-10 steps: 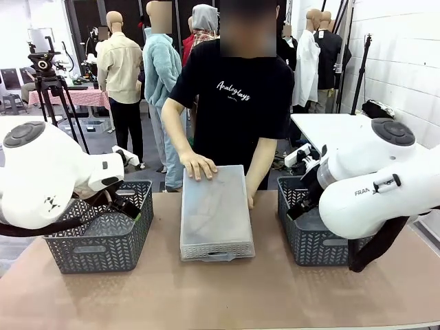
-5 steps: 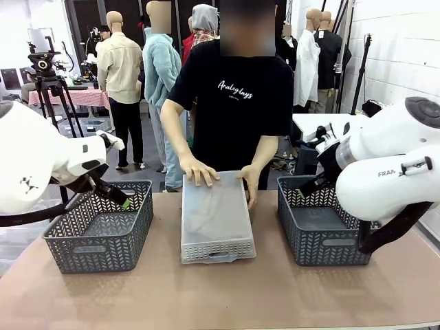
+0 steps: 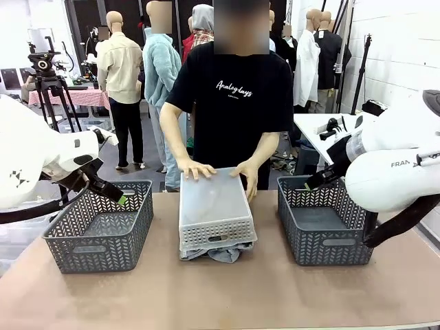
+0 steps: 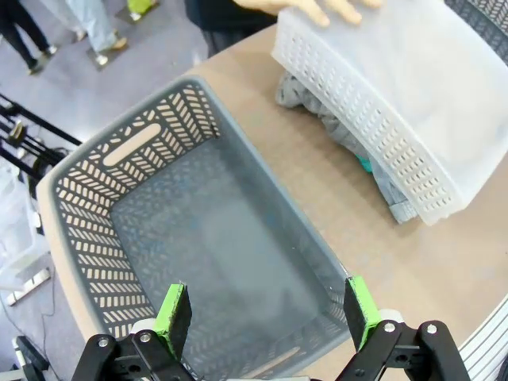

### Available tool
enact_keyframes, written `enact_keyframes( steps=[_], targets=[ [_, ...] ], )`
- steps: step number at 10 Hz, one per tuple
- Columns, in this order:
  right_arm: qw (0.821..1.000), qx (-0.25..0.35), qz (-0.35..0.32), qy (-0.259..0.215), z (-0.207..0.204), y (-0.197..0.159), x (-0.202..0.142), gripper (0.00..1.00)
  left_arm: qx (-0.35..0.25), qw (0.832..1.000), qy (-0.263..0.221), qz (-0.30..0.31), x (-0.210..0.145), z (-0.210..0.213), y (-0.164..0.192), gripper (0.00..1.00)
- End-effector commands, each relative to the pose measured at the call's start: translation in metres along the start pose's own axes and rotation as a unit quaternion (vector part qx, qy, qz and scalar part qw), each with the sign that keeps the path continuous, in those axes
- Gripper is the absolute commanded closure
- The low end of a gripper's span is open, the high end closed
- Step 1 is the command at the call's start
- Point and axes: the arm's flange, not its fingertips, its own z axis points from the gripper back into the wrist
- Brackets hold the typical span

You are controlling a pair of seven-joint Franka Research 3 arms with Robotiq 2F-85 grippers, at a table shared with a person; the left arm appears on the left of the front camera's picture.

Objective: Sort the tops and bottoms.
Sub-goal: Lift clothes from the center of the table with your left hand.

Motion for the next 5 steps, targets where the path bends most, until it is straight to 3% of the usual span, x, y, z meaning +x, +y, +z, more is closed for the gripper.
enact_keyframes(
  steps=[1, 2, 3, 5],
  targets=[
    [0.999, 0.030, -0.022, -0.005, 0.012, -0.001, -0.036, 0.00, -0.039, 0.999, -0.022, 0.005, -0.013, -0.005, 0.003, 0.00],
    [0.999, 0.042, -0.034, -0.007, 0.008, -0.007, -0.037, 0.00, -0.048, 0.999, -0.023, 0.014, -0.012, -0.010, 0.004, 0.00],
    [1.000, 0.007, -0.011, -0.002, 0.001, -0.001, 0.000, 0.00, -0.010, 1.000, -0.003, 0.005, 0.000, -0.002, -0.001, 0.00],
    [1.000, 0.007, -0.011, -0.002, 0.001, -0.001, 0.000, 0.00, -0.010, 1.000, -0.003, 0.005, 0.000, -0.002, -0.001, 0.00]
  ],
)
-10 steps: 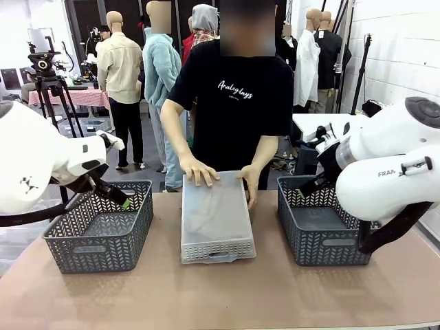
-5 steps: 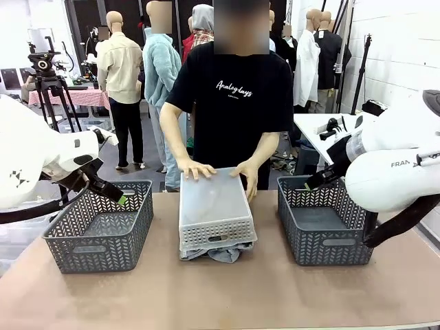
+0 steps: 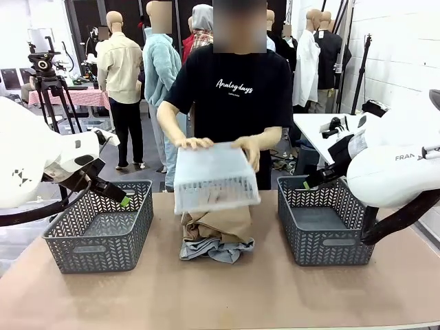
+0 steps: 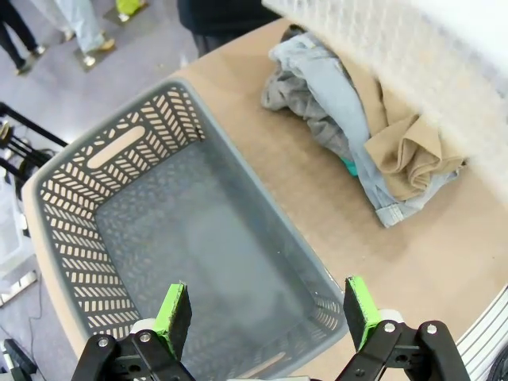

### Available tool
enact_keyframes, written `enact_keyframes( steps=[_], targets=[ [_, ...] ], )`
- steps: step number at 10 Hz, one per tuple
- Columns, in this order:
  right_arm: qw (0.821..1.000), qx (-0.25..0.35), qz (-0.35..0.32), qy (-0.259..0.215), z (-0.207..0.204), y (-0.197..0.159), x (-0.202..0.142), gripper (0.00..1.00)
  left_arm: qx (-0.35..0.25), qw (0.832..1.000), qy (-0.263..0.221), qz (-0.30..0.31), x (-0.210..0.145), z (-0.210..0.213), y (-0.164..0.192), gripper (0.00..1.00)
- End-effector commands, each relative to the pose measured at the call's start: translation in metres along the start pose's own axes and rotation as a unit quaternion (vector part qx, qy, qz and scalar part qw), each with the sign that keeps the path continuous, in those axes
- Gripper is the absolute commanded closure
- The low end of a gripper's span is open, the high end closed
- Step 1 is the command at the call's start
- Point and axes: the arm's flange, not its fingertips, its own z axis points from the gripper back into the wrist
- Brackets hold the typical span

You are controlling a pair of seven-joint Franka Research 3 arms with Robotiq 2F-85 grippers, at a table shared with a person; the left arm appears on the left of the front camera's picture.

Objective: Sort the tops and bottoms.
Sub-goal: Lift clothes from the center of the table with your left hand.

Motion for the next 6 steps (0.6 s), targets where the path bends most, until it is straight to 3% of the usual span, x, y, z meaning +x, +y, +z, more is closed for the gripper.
enact_keyframes(
  steps=[1, 6],
  targets=[
    [1.000, -0.005, 0.007, 0.001, -0.0002, 0.0003, 0.0001, 0.00, 0.008, 1.000, 0.003, -0.004, -0.0003, 0.0012, 0.0017, 0.00],
    [1.000, -0.005, 0.007, 0.001, -0.0002, 0.0003, 0.0001, 0.00, 0.008, 1.000, 0.003, -0.004, -0.0003, 0.0012, 0.0017, 0.00]
  ],
)
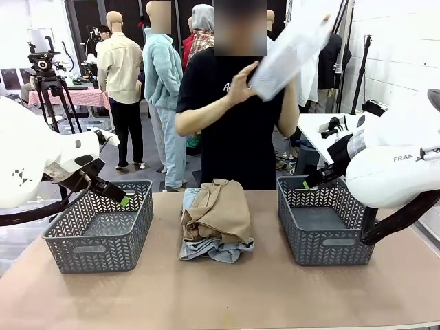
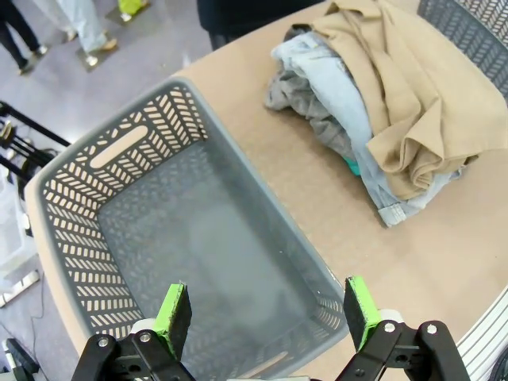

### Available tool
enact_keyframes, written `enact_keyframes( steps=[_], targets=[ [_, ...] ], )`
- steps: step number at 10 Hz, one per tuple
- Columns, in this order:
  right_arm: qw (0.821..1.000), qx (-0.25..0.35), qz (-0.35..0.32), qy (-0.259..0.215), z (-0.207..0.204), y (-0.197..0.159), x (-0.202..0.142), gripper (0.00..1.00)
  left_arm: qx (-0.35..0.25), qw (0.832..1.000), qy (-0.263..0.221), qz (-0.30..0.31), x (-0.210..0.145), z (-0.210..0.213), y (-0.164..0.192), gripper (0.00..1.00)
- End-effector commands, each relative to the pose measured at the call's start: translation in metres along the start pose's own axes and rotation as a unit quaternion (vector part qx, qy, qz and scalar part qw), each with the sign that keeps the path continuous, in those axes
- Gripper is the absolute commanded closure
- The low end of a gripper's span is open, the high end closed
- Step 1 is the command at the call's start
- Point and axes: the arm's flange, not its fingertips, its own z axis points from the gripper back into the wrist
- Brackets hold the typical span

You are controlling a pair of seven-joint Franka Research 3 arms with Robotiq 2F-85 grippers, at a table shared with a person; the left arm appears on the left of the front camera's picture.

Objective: Sort the tops and bottoms.
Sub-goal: Lift clothes from the center of the table with your left hand.

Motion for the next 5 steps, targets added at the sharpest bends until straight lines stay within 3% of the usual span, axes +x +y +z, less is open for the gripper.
enact_keyframes(
  steps=[1, 5],
  targets=[
    [1.000, -0.002, 0.004, 0.001, -0.0006, -0.0009, -0.0004, 0.00, 0.005, 1.000, 0.002, -0.002, -0.0005, 0.0007, 0.0017, 0.00],
    [1.000, -0.002, 0.004, 0.001, -0.0006, -0.0009, -0.0004, 0.00, 0.005, 1.000, 0.002, -0.002, -0.0005, 0.0007, 0.0017, 0.00]
  ],
)
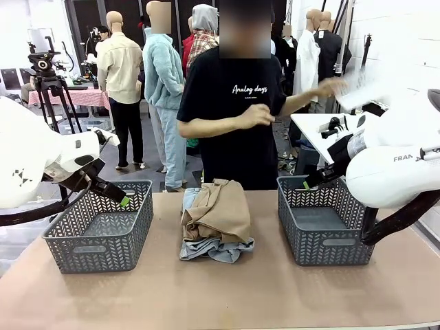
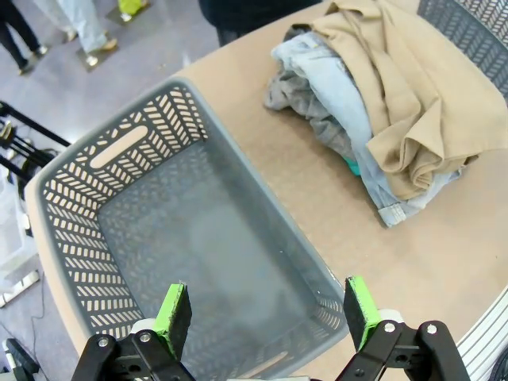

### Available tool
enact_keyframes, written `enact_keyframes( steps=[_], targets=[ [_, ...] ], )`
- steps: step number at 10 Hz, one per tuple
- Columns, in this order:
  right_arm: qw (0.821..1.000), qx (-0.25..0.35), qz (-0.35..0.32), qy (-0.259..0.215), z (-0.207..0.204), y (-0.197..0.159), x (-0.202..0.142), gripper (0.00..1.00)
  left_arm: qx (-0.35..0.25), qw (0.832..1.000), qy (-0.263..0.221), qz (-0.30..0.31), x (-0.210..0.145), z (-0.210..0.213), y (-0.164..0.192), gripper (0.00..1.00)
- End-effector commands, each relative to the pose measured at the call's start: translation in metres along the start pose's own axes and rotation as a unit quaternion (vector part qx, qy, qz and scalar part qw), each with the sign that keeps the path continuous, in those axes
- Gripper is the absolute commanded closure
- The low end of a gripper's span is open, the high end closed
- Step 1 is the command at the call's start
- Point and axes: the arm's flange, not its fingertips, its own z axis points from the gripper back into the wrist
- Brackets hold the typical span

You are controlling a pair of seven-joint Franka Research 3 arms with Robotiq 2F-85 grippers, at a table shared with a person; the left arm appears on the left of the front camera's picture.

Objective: Sort the tops and bottoms.
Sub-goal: Lift clothes from the center of the table with your left hand.

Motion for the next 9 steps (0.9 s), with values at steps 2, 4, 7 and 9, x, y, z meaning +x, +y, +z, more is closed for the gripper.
enact_keyframes(
  steps=[2, 4, 7, 9],
  targets=[
    [1.000, -0.002, 0.004, 0.001, -0.0007, -0.0005, -0.0003, 0.00, 0.005, 1.000, 0.002, -0.002, -0.0005, 0.0007, 0.0018, 0.00],
    [1.000, -0.002, 0.004, 0.001, -0.0007, -0.0005, -0.0003, 0.00, 0.005, 1.000, 0.002, -0.002, -0.0005, 0.0007, 0.0018, 0.00],
    [1.000, -0.002, 0.004, 0.001, -0.0007, -0.0005, -0.0003, 0.00, 0.005, 1.000, 0.002, -0.002, -0.0005, 0.0007, 0.0018, 0.00],
    [1.000, -0.002, 0.004, 0.001, -0.0007, -0.0005, -0.0003, 0.00, 0.005, 1.000, 0.002, -0.002, -0.0005, 0.0007, 0.0018, 0.00]
  ],
)
